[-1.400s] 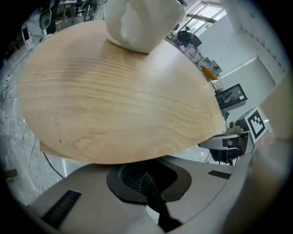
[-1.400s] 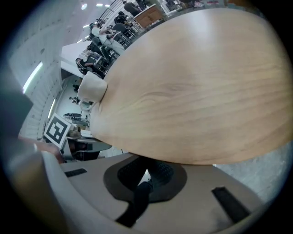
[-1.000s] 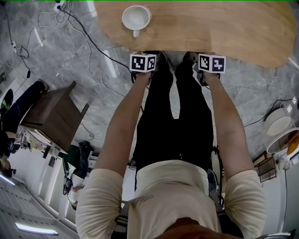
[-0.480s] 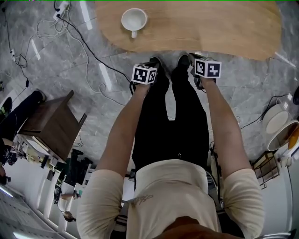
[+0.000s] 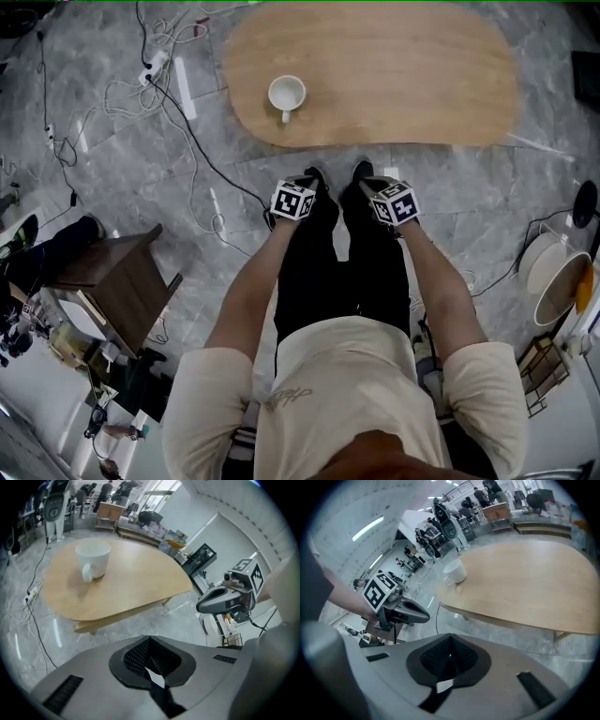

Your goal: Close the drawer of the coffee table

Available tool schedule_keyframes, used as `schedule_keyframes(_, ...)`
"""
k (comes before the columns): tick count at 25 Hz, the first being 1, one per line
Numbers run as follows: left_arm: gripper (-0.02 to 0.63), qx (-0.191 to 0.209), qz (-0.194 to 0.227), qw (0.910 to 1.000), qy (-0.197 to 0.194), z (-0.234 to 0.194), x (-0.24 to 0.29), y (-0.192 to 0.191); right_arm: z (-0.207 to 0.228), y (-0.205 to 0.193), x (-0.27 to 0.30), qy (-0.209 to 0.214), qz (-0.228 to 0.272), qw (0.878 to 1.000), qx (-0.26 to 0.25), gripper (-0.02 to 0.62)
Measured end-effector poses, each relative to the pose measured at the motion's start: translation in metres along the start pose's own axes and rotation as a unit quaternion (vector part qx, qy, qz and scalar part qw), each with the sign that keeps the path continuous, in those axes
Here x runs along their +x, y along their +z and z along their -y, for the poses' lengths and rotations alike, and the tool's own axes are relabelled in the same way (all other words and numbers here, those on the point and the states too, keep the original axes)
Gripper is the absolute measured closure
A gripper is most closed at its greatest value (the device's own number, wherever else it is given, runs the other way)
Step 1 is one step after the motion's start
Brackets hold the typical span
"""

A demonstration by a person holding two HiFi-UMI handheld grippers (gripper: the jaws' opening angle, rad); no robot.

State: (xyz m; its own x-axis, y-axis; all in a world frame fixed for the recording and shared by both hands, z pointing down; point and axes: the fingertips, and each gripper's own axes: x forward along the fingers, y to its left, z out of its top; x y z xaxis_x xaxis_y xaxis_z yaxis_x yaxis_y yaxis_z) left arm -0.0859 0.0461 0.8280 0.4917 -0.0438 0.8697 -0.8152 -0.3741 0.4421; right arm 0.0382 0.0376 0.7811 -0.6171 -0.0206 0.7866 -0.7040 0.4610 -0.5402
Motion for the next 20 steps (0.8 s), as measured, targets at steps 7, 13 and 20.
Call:
schedule_keyframes(7,0.601,-0.007,0.11,0.9937,-0.022,0.056,-0.111,0.05,-0.072,0.076,-0.109,0.007,0.156,0.988,-0.002,0.603)
schedule_keyframes(13,0.601,0.022,0.203,0.9787,-0.02,0.102,-0.212,0.079,-0.14,0.122,-0.176,0.042,0.224,0.973,-0.028,0.603)
schedule_keyframes(20,0.601,0.064,0.29,0.9549,-0.001,0.147,-0.304,0.11,-0.188,0.165,-0.25,0.008,0.3,0.951,-0.077,0.603)
